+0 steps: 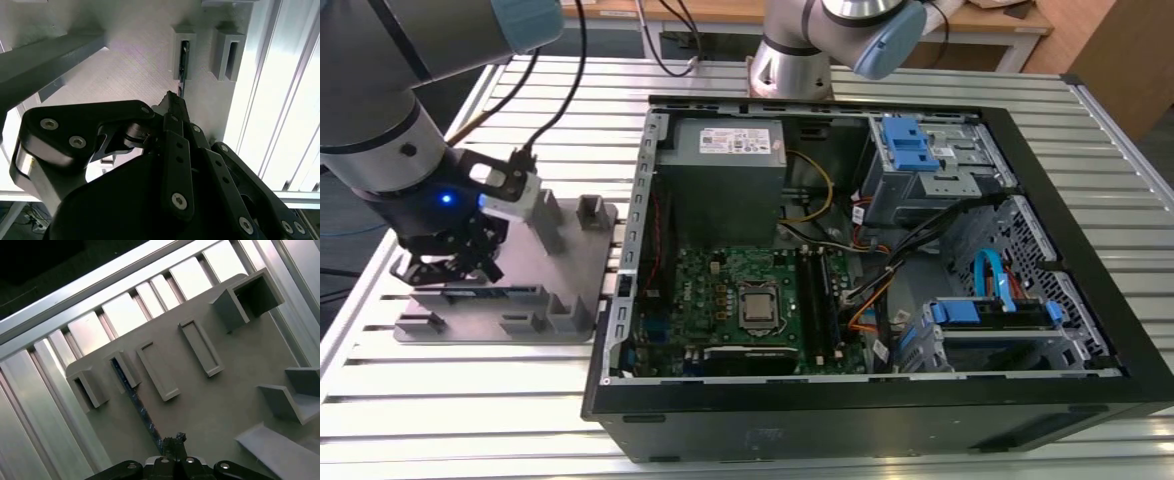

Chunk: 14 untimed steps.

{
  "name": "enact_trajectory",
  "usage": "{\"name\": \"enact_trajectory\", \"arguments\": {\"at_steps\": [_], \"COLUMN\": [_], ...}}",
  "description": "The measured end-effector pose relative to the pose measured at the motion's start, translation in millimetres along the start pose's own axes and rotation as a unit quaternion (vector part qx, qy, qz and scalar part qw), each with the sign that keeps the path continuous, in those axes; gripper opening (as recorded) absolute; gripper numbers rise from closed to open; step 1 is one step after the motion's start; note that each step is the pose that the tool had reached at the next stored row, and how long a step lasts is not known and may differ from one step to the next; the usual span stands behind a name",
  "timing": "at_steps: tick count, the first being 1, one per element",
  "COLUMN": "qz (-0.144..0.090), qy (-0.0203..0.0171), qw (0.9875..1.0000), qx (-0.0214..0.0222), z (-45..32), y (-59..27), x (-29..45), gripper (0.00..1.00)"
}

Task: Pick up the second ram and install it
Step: 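Pick up the second ram and move it above second insertion slot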

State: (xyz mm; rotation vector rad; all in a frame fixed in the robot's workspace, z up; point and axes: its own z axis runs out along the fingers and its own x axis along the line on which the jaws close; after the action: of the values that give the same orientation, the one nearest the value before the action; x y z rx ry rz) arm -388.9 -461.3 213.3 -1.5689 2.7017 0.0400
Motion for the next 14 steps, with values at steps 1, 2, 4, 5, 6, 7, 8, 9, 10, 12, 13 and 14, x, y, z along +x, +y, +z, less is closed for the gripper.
{"name": "enact_trajectory", "arguments": {"at_steps": [1,2,4,5,6,7,8,9,10,12,13,14], "qz": [-0.003,-0.006,-0.014,-0.021,-0.029,-0.038,-0.047,-0.056,-0.066,-0.084,-0.093,-0.101], "qy": [0.0,0.0001,0.0002,0.0003,0.0005,0.0006,0.0008,0.0009,0.0011,0.0013,0.0014,0.0015], "qw": [1.0,1.0,0.9999,0.9998,0.9996,0.9993,0.9989,0.9984,0.9978,0.9965,0.9957,0.9948], "qx": [-0.0001,-0.0002,-0.0004,-0.0006,-0.0007,-0.001,-0.0012,-0.0015,-0.0017,-0.0023,-0.0025,-0.0027], "z": [0.0,0.0,0.0,0.0,0.1,0.0,0.0,0.1,0.1,0.1,0.2,0.2], "y": [0.0,0.0,0.0,0.0,0.0,0.0,0.0,0.0,0.0,0.0,0.0,0.0], "x": [0.0,0.0,0.0,0.0,0.0,0.0,0.0,0.0,0.0,0.0,0.0,0.0], "gripper": [0.11,0.11,0.11,0.11,0.11,0.11,0.11,0.11,0.11,0.11,0.11,0.11]}}
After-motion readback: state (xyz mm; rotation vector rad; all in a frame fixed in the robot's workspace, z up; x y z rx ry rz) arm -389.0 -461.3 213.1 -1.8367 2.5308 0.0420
